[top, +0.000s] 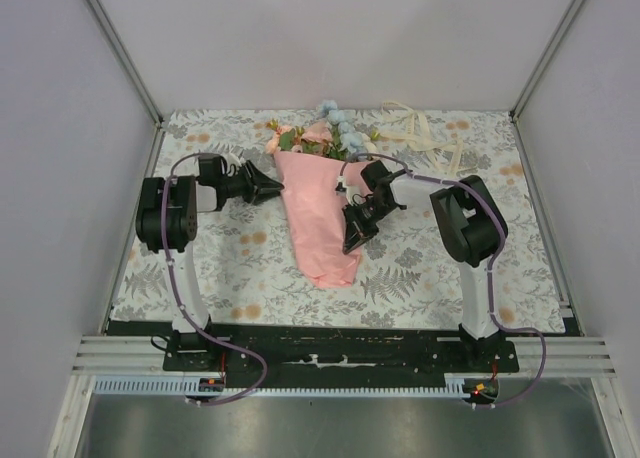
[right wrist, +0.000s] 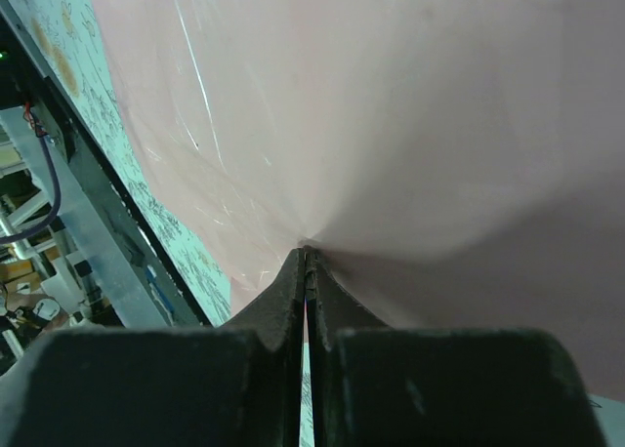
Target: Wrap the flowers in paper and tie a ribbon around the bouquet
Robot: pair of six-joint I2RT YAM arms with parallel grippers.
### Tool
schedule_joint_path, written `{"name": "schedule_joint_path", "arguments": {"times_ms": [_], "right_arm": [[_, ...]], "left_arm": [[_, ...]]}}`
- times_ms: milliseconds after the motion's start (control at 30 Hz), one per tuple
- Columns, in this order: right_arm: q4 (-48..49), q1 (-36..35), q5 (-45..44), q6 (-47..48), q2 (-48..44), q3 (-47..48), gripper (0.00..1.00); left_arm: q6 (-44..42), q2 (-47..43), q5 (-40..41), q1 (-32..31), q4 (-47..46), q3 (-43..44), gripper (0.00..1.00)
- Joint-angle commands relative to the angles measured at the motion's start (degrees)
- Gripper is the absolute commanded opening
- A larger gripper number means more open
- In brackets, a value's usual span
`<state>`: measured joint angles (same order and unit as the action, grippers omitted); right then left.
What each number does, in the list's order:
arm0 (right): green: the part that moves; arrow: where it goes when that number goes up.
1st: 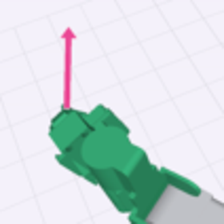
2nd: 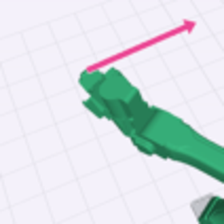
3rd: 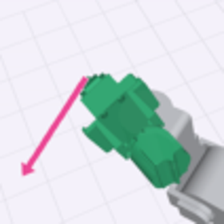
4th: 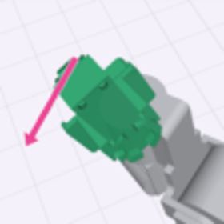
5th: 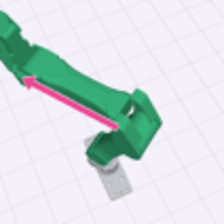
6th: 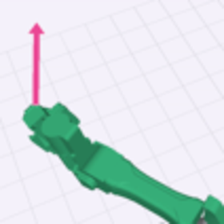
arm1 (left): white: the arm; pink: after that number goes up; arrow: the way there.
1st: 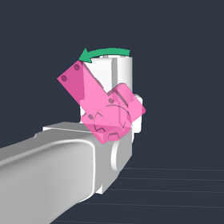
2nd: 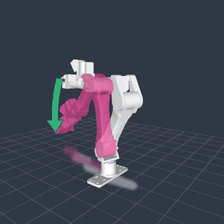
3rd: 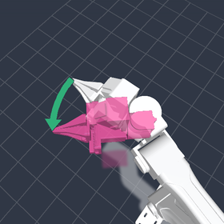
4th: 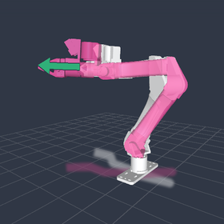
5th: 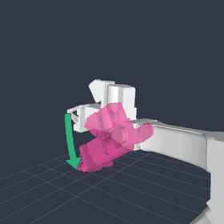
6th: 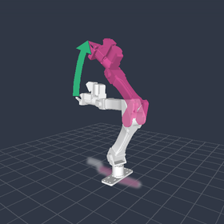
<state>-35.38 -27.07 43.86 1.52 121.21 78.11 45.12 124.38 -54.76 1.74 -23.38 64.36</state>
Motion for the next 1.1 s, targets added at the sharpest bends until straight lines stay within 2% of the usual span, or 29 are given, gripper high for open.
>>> {"name": "schedule_joint_path", "arguments": {"times_ms": [0, 100, 200, 333, 433, 600, 700, 900, 1067], "right_arm": [[-4.70, 0.61, -4.75, 2.79, 3.42, -0.50, 0.04], [-4.79, 0.61, -4.04, 2.79, 3.68, -0.50, 0.04], [-4.79, 0.70, -4.04, 2.88, 3.77, -0.24, 0.04], [-4.79, 0.97, -3.95, 2.70, 4.03, -0.24, 0.04], [-4.88, 1.32, -4.48, 2.87, 4.04, -0.23, 0.04], [-5.41, 1.67, -4.75, 4.28, 3.25, -0.23, 0.04], [-5.32, 1.32, -1.77, 4.72, 0.44, 0.38, 0.11], [-4.27, -3.41, 6.85, 1.92, -5.98, 5.03, 0.30], [-0.67, -9.22, 5.99, -1.42, -7.21, 7.76, 0.34]], "left_arm": [[-4.76, -7.45, -3.94, 1.34, 0.24, -1.94, 0.45], [-10.93, -17.12, -7.45, 0.11, 9.21, -5.72, 0.39], [-7.61, -22.24, -7.99, -4.45, 8.27, -13.18, 0.30], [-0.76, -20.33, -6.59, -9.46, 0.63, -19.61, 0.16], [-0.82, -16.90, -3.17, -10.00, 0.52, -21.90, 0.03], [-7.76, -8.90, -1.93, -10.35, 9.83, -17.87, 0.02], [-11.19, -6.61, -1.49, -10.88, 13.35, -16.11, 0.02], [-12.17, -6.78, -0.08, -11.14, 14.67, -15.93, 0.02], [-13.22, -7.22, 0.71, -11.23, 15.99, -15.93, 0.02]]}}
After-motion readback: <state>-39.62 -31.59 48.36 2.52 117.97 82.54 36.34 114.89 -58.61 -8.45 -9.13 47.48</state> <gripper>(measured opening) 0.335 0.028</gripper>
